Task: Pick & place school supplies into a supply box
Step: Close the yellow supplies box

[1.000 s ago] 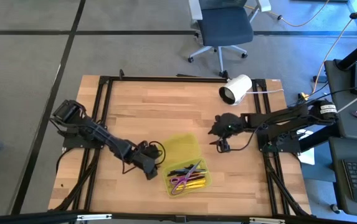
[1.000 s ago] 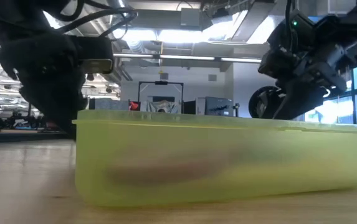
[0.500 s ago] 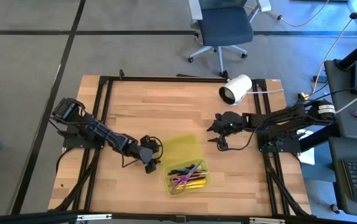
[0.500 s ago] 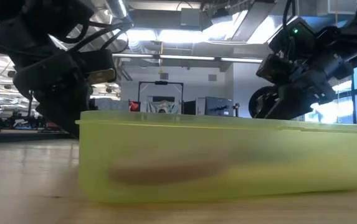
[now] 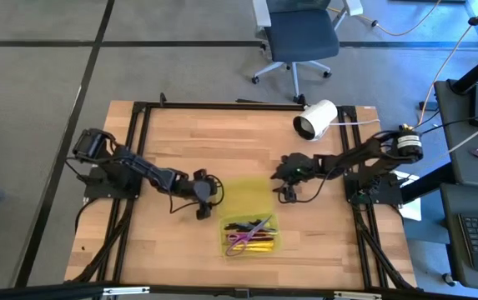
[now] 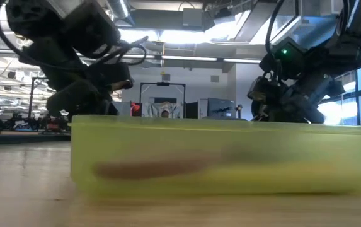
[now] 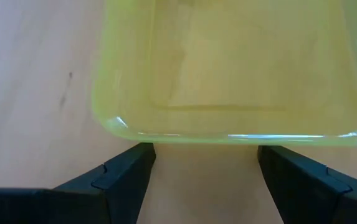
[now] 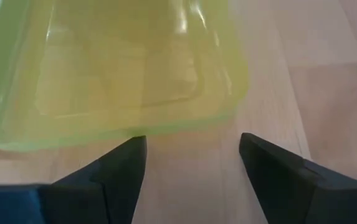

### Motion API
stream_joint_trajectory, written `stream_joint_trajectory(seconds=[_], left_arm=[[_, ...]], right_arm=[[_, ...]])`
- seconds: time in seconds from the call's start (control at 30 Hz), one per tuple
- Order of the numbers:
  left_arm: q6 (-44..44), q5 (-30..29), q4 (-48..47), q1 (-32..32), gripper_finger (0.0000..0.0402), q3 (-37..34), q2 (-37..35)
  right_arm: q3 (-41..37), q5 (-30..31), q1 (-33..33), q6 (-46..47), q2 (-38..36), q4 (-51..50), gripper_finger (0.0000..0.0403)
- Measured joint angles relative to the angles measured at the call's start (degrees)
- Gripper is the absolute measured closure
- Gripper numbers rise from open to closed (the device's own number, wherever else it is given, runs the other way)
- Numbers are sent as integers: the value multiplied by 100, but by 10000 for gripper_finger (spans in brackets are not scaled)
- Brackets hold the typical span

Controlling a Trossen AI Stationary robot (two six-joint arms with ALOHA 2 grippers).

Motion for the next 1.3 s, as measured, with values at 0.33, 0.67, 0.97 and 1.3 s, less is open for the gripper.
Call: stream_joint_trajectory(seconds=[0.33,0.67,0.97,1.3], left_arm=[[930,568,283,536,118,-16,11],[1046,569,291,566,118,-17,-100],[1319,50,207,575,118,-34,-356],[1309,93,277,568,118,-29,-367]], right_arm=[[177,-93,0,-288,99,86,138],[221,-97,2,-324,14,35,138],[223,-95,4,-1019,-155,104,138],[374,-102,17,-1011,-155,184,138]])
